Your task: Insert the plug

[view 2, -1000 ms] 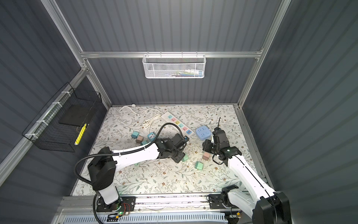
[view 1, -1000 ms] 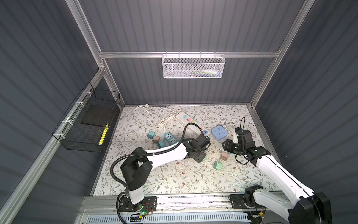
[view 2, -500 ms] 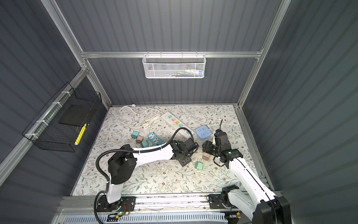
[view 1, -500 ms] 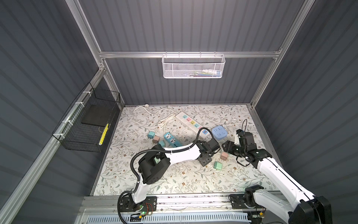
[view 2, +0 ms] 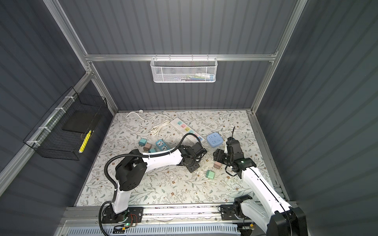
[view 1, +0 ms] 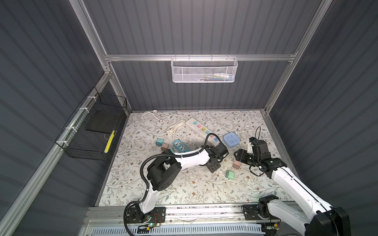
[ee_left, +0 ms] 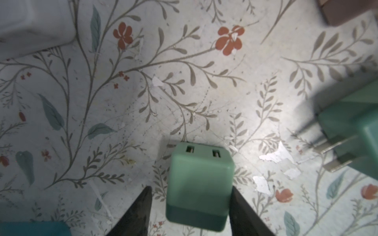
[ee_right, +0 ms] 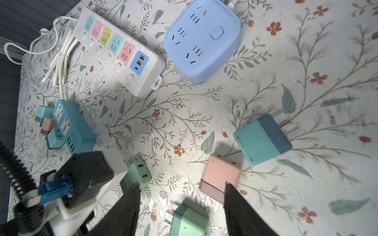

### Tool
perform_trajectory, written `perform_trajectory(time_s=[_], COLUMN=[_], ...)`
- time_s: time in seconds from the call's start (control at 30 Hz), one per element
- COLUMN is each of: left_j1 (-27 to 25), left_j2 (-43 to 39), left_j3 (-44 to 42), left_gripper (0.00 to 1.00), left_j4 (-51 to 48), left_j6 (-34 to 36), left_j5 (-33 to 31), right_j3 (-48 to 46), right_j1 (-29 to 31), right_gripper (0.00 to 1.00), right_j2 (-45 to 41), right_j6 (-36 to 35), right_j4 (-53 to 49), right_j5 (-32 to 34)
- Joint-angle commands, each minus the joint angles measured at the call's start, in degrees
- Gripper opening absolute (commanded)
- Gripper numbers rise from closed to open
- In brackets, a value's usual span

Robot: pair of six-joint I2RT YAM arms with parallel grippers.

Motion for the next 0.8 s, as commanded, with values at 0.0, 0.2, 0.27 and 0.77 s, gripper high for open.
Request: perform_trajectory(time_s=[0.0,0.2,0.27,0.77], left_j1=[-0.1,-0.1,-0.1,-0.2], left_j2=[1.4,0.5,-1.1,-32.5], left_j3=[-1.4,-1.8,-3.3,-41.9], left_gripper=[0.54,0.38,0.32,0.15], left_j4=[2.2,2.5,4.1,57.4], left_j6=[0.7,0.5,0.4,0.8], left_j5=[2.7,0.5,-0.1,-2.1], right_j3=[-0.6,-0.8,-0.7,-0.4], right_j1=[-0.2,-0.2,-0.2,0.9], right_gripper=[0.66,0.66,0.66,0.53], right_j2=[-0.2,-0.8,-0.8,-3.4], right_j6=[0.5,0.5,0.5,0.0], right_j4=[0.8,0.4,0.5,9.8], right_j5=[-0.6,-0.6,-0.6,-17.4])
